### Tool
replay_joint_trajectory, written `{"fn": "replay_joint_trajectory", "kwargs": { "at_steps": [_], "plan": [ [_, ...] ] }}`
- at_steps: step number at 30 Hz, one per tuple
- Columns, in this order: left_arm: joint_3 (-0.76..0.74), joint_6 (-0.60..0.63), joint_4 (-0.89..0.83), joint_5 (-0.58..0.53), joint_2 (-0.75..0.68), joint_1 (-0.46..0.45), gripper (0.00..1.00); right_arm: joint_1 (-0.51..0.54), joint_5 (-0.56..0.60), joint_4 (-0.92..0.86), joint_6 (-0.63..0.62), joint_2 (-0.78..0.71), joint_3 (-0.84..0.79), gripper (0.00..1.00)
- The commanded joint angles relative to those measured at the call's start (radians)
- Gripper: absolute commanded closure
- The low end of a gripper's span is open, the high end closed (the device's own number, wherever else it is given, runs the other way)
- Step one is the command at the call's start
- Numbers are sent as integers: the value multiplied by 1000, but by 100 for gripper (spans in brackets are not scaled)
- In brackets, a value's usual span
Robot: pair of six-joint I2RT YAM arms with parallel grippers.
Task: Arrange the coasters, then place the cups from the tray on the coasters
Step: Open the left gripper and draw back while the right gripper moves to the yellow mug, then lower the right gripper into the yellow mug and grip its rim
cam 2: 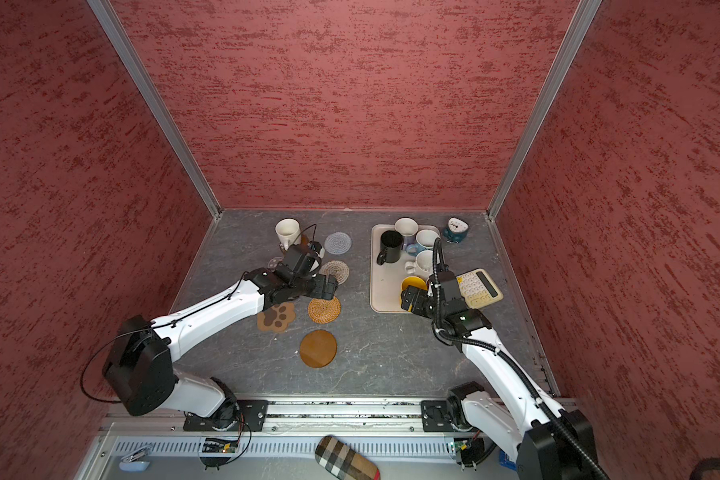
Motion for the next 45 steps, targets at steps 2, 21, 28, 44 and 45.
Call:
{"fn": "replay_joint_trajectory", "kwargs": {
  "at_steps": [2, 21, 28, 44, 45],
  "plan": [
    [-31, -23, 60, -64, -38, -30, 0, -6, 3, -1, -36, 28, -1, 1],
    [-100, -16, 103, -118, -43, -30, 0, 20, -83, 51, -49, 83, -31, 2],
    [-118, -19, 121, -112, -52, -24, 0, 88, 20, 11, -38, 148, 8, 8],
    [-182, -9, 159, -62, -89, 52, 0, 104, 220, -48, -2, 281, 104, 26],
    [-187, -8, 162, -59, -95, 57, 0, 109, 231, -51, -7, 288, 111, 27]
  ]
}}
